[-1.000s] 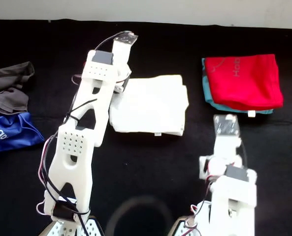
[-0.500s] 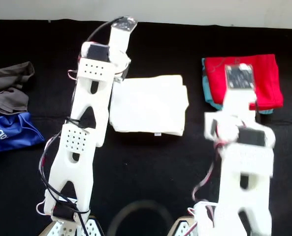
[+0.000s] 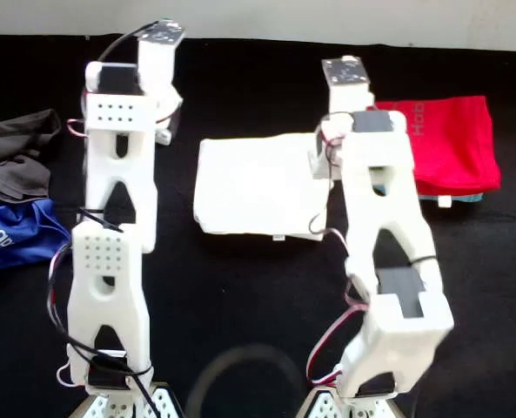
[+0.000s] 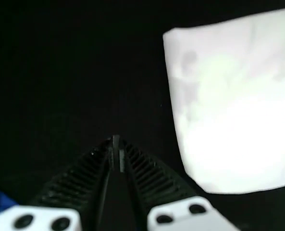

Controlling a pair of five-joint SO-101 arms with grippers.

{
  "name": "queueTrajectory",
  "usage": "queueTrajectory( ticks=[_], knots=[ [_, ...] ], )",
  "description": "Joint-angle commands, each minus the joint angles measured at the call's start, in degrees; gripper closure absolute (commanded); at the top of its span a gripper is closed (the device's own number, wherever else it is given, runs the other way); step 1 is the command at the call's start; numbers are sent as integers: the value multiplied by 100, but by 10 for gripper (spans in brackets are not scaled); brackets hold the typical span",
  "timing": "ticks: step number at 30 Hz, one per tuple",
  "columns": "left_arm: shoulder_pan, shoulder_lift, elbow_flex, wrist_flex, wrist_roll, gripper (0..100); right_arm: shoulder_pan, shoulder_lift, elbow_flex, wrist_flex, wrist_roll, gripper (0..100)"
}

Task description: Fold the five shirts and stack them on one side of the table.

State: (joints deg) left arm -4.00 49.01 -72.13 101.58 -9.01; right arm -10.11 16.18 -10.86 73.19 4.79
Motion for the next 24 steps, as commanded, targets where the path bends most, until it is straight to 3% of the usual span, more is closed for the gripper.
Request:
queueTrajectory(
  ticks=[1,7,16,22,24],
  knots=[
    [-22,-1358,1719,18,229,991,-75,690,-620,48,-35,989],
    [-13,-2703,3714,-281,334,991,48,1305,-699,57,-26,989],
    [-22,-3424,5402,-1257,360,991,31,119,-1059,462,-35,980],
    [-31,-3468,5684,-1459,369,991,-497,409,-1077,637,-35,695],
    [-48,-3468,5684,-1442,369,991,-743,611,-1077,602,-44,670]
  ],
)
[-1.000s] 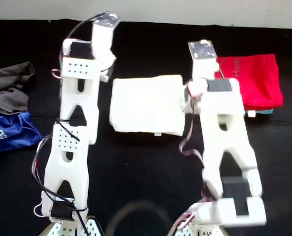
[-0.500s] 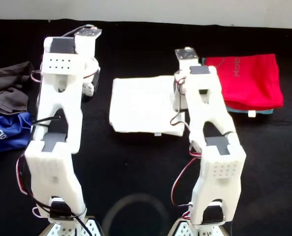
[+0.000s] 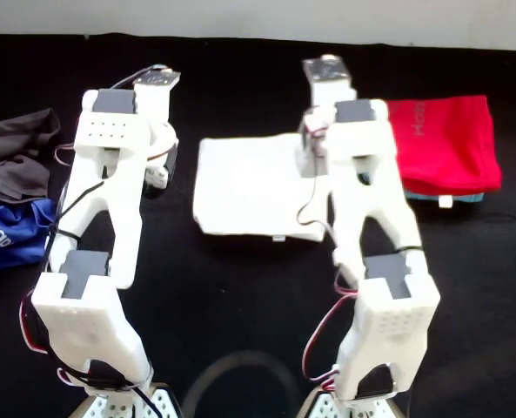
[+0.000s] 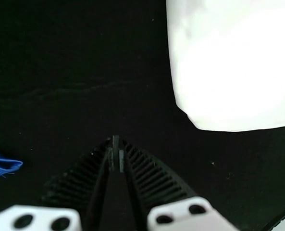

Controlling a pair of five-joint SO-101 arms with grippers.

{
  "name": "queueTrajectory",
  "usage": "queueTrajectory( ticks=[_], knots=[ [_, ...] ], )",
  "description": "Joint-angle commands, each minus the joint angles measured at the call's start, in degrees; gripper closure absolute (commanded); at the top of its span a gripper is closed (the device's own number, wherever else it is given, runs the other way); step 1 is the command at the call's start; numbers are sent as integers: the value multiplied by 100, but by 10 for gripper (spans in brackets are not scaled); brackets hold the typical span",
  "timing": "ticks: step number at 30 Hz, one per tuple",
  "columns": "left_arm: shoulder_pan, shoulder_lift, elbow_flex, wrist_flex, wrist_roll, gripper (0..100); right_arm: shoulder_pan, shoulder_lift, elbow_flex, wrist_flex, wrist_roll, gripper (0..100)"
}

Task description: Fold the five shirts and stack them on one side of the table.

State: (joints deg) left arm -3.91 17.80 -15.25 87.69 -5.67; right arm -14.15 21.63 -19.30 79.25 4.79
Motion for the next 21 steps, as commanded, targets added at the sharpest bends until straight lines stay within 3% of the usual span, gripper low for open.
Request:
queueTrajectory(
  ticks=[1,9,21],
  knots=[
    [-84,-356,-4,-35,35,991,-435,180,-242,-57,-53,671],
    [-444,-356,-4,-26,35,991,-312,1015,-1191,-180,-1477,667],
    [-681,-356,-4,-26,18,991,-57,1947,-1815,48,-1565,667]
  ],
)
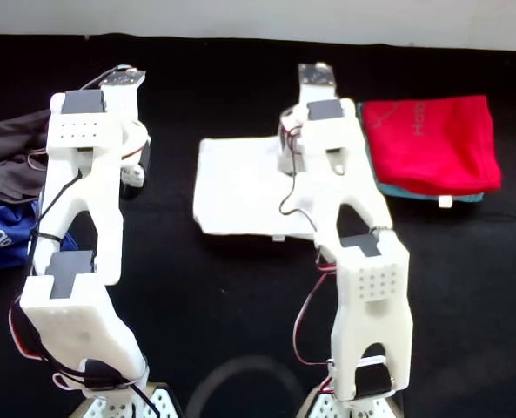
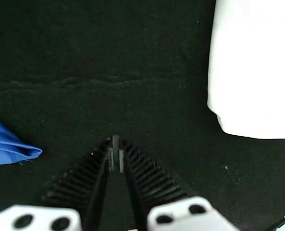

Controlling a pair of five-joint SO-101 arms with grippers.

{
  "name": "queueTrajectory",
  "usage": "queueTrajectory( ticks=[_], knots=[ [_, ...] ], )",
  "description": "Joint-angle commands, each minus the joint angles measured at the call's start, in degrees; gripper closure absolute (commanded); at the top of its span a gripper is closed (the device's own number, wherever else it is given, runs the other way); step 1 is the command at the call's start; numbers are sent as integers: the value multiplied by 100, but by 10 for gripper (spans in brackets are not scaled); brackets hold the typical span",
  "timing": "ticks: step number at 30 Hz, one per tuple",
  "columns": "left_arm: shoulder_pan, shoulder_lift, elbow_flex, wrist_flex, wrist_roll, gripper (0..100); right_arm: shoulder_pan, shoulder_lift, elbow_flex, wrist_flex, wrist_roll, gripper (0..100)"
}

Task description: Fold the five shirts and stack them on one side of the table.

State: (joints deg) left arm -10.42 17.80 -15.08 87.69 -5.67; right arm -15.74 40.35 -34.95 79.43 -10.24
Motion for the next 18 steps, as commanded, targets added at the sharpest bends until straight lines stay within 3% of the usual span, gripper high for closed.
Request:
queueTrajectory(
  ticks=[1,12,14,17,18],
  knots=[
    [-31,-356,-22,-26,18,991,101,180,-251,31,-62,667],
    [-31,-365,-13,70,18,991,119,1042,-277,-48,-26,676],
    [-31,-365,-13,70,18,991,119,1086,-268,-31,26,764],
    [-84,-365,-13,62,26,991,171,1086,-268,-4,334,998],
    [-92,-365,-13,53,26,991,198,1068,-268,13,378,985]
  ],
)
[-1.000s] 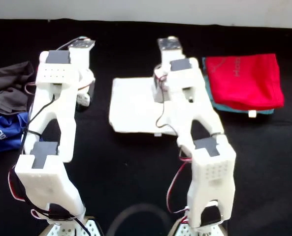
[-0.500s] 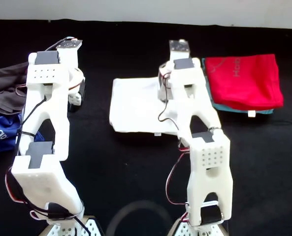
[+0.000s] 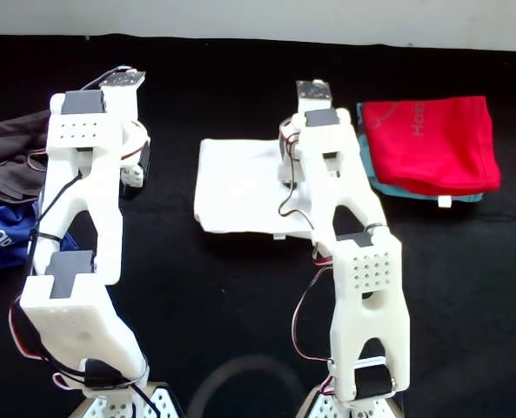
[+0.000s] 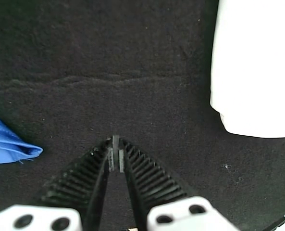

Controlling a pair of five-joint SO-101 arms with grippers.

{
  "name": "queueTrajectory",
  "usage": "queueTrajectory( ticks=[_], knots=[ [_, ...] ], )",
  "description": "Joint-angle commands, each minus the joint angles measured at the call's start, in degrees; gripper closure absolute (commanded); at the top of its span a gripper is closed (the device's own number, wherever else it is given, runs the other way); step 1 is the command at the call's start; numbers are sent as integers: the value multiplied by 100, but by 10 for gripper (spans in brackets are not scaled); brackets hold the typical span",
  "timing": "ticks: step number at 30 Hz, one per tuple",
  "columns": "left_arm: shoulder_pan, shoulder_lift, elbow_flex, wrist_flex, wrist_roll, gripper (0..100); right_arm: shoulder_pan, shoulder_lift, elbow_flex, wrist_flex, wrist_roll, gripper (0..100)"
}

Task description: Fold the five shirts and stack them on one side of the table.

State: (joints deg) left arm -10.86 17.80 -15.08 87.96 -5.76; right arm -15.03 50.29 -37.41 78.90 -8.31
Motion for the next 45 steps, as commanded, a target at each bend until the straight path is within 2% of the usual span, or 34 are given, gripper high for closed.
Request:
queueTrajectory(
  ticks=[1,5,15,20,25,38,45],
  knots=[
    [-48,-365,-13,26,35,991,198,57,-31,84,193,966],
    [-48,-338,-13,18,35,991,514,-136,-453,338,264,991],
    [-48,-286,-4,-149,35,991,1121,-1007,-3240,1596,1934,992],
    [-13,-286,-4,-220,35,991,1358,-1059,-4057,1903,2338,992],
    [-13,-286,-4,-220,35,991,1938,-1068,-4655,2044,2690,992],
    [-4,-286,-4,-220,35,991,3292,-998,-4919,1543,3842,992],
    [-4,-286,-4,-220,35,991,3591,-945,-3697,611,3974,992]
  ],
)
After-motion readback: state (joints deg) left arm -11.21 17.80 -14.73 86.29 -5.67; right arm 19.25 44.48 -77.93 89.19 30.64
